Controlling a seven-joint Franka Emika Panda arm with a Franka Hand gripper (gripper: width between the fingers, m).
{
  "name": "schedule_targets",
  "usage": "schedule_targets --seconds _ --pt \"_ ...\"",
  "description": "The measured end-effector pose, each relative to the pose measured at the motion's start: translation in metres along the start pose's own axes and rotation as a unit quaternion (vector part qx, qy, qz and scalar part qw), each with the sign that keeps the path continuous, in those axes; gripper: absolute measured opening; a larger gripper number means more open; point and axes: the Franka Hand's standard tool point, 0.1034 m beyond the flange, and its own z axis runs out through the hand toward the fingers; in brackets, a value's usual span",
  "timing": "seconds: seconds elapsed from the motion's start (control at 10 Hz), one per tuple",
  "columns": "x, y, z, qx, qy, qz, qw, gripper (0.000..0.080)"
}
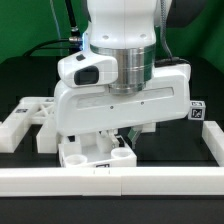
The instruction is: Assemble chair
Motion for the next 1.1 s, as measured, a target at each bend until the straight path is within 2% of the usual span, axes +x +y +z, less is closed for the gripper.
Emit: schedule_targets --seconds 0.7,1.1 --pt "0.001 -0.002 0.000 0.000 0.000 0.010 1.000 0.0034" --pt "0.016 -0.045 0.001 0.001 0.004 0.094 0.996 0.0034"
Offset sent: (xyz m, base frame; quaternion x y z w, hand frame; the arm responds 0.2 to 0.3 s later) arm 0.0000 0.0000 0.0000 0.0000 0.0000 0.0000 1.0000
